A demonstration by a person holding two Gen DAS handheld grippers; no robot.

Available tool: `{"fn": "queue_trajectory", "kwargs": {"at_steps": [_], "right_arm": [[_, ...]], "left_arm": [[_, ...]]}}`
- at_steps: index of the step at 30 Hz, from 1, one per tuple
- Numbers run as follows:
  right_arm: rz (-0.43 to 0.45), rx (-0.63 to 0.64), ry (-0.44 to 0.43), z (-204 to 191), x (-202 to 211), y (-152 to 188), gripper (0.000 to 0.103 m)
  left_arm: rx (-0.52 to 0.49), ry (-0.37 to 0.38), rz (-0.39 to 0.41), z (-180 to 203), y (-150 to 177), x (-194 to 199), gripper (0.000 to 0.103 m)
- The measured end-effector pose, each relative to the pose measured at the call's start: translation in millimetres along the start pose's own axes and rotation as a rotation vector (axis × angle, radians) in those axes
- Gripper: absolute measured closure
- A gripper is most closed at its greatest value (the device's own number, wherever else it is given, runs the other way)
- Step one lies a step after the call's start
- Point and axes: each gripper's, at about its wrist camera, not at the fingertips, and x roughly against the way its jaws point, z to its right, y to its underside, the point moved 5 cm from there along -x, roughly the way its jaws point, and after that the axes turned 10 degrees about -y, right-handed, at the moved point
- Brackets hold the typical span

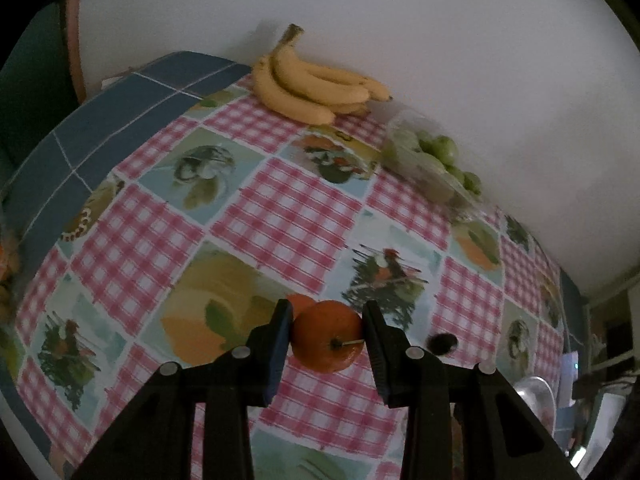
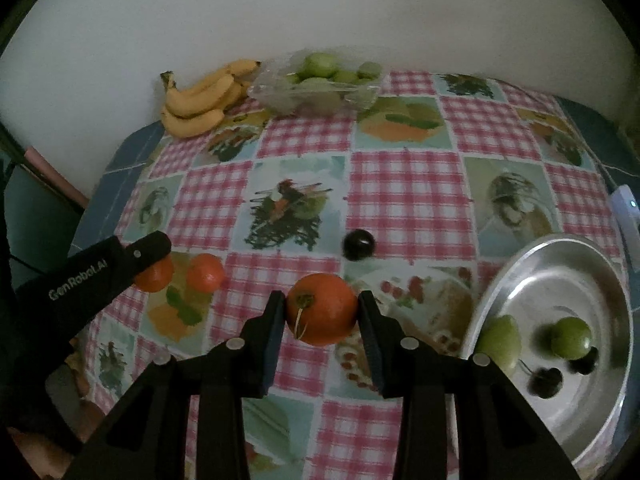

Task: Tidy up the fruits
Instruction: 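Carry both tangerines into the steel bowl and open both tools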

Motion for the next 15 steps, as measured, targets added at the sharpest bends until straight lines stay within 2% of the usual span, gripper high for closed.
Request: {"fn": "queue_trajectory", "kwargs": {"at_steps": [11,15], "right_arm": [[-0.01,-0.064,0.014,34,17,4,0.065],[-0.004,-0.089,0.047,50,27,4,0.065]], "left_arm": [[-0.09,0.023,0.003,39,20,10,0.065],[-0.118,0.025,0.0,50,26,11,0.065]]}}
